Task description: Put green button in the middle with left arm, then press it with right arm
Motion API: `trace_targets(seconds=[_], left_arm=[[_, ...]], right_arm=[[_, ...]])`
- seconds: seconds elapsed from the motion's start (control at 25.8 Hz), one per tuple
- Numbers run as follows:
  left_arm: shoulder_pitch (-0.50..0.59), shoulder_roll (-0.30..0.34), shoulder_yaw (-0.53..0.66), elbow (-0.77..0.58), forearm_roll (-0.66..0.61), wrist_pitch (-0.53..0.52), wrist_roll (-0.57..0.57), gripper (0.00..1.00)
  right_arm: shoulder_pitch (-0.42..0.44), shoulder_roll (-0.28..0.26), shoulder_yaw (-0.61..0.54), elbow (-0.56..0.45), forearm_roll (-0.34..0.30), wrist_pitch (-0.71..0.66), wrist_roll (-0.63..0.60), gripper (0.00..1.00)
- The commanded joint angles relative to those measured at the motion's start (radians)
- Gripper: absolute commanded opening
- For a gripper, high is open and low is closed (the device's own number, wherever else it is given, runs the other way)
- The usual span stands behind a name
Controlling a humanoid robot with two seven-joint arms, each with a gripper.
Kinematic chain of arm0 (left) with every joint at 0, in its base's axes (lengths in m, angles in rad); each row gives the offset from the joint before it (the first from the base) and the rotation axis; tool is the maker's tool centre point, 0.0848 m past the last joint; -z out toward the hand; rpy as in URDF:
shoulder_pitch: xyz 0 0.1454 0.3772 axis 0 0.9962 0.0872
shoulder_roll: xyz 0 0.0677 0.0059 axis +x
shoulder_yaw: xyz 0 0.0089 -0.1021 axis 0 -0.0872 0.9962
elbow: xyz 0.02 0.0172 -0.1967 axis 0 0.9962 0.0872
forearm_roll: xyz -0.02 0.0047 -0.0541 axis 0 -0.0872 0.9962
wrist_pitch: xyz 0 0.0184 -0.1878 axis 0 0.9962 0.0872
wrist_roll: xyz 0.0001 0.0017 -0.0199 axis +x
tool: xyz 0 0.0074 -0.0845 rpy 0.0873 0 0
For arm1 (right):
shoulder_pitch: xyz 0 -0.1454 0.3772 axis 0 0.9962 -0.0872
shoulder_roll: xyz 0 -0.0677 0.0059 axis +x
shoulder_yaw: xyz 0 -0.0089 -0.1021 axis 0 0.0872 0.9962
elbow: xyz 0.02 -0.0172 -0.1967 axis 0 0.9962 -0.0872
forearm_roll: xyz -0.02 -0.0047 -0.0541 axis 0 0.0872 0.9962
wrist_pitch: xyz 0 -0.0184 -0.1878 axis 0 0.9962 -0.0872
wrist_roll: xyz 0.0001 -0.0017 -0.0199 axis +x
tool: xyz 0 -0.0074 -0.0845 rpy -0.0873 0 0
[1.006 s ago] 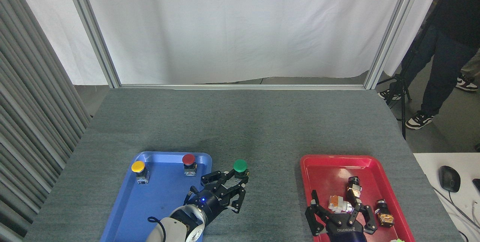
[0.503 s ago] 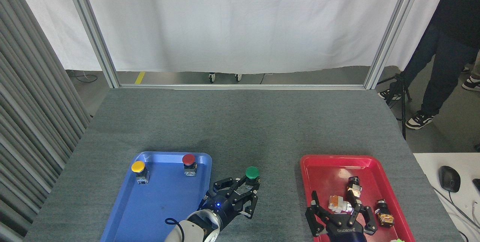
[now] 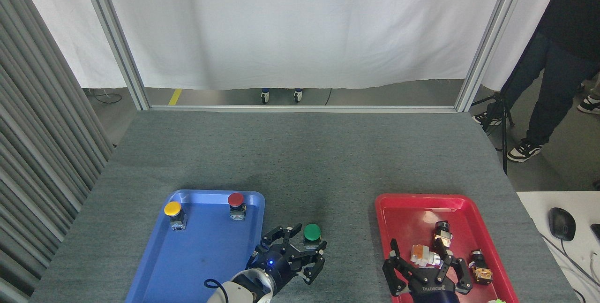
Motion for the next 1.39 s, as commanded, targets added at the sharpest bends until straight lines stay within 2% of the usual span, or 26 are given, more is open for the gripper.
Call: trace_targets(seconds=[0.0, 0.12, 0.23, 0.46, 0.58, 0.77, 0.89, 1.08, 1.35], left_arm=[[0.035, 0.005, 0.001, -0.081, 0.001, -0.016, 0.001, 1.0], [0.103, 0.025, 0.002, -0.232, 0.0, -0.004, 0.0, 1.0], [0.154, 0.093, 0.012, -0.394, 0.003, 0.019, -0.003, 1.0], [0.266, 0.205, 0.025, -0.649, 0.009, 0.201, 0.0, 1.0], [0.322, 0.226, 0.073, -0.724, 0.009, 0.259, 0.0, 1.0], [0.459, 0.226, 0.262, -0.761, 0.01, 0.256, 0.003, 1.0], [0.5, 0.232, 0.323, -0.766, 0.012, 0.254, 0.003, 1.0], [0.496, 0.263, 0.344, -0.767, 0.012, 0.254, 0.003, 1.0], [0.503, 0.266, 0.355, -0.763, 0.015, 0.254, 0.003, 1.0]], right_arm=[[0.001, 0.001, -0.003, 0.0, 0.0, 0.001, -0.003, 1.0], [0.002, 0.0, -0.008, 0.0, -0.002, 0.001, -0.003, 1.0], [0.005, 0.0, -0.008, 0.0, -0.002, 0.001, -0.005, 1.0], [0.005, 0.0, -0.008, -0.002, -0.002, 0.001, -0.005, 1.0], [0.005, -0.002, -0.008, -0.002, -0.003, 0.001, -0.005, 1.0], [0.005, -0.004, -0.008, -0.002, -0.003, 0.001, -0.005, 1.0], [0.005, -0.005, -0.009, -0.003, -0.003, 0.001, -0.005, 1.0], [0.005, -0.005, -0.009, -0.005, -0.003, 0.001, -0.005, 1.0], [0.005, -0.005, -0.009, -0.006, -0.003, 0.001, -0.005, 1.0]])
